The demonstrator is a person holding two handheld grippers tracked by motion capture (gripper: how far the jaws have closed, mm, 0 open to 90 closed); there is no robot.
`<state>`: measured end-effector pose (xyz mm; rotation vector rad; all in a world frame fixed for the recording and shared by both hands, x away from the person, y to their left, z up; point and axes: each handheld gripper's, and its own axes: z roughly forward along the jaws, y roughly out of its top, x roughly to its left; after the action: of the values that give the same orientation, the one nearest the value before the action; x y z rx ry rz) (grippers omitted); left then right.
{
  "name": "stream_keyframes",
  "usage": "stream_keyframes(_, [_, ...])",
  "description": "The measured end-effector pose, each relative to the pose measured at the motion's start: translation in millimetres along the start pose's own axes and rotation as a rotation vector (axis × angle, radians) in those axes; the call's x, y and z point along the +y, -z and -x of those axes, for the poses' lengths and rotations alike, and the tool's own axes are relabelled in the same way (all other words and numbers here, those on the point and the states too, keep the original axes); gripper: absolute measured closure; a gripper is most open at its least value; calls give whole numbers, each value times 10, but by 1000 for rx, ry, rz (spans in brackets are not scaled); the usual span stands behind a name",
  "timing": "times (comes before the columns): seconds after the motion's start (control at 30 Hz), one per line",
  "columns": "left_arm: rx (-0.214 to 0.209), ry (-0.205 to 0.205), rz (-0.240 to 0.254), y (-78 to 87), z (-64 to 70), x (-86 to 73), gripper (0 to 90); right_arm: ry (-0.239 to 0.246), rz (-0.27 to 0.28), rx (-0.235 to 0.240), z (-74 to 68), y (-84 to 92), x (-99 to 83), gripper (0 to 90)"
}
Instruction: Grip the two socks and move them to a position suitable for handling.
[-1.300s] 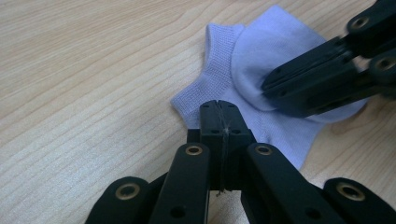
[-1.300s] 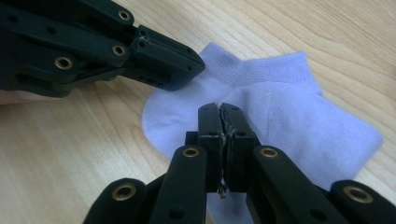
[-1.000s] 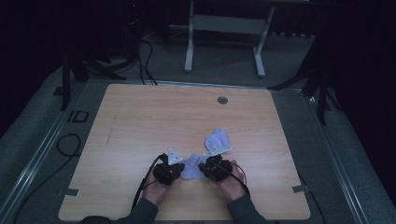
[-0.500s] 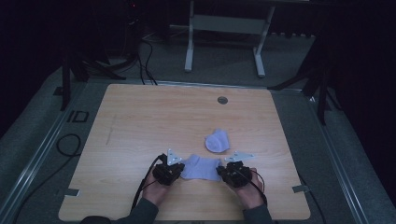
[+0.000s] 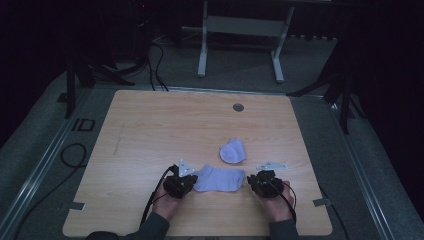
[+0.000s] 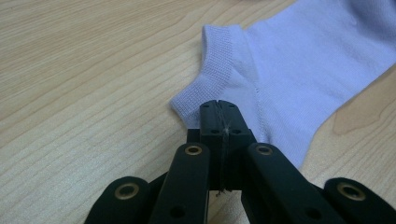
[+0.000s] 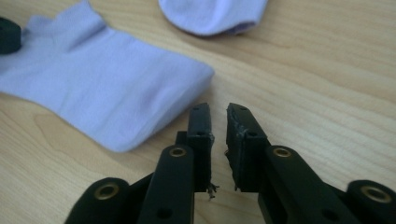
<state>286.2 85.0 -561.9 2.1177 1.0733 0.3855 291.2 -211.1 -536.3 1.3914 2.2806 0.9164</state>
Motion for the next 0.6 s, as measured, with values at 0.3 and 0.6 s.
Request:
stream_keyframes(0.3, [-9,13,6,-3,-11,-4,900,78,40,28,-89,16,169,719])
stream_keyframes(0.6, [-4,-3,7,-5,-8,-3,900,220,36,40,-286,-222,528,726])
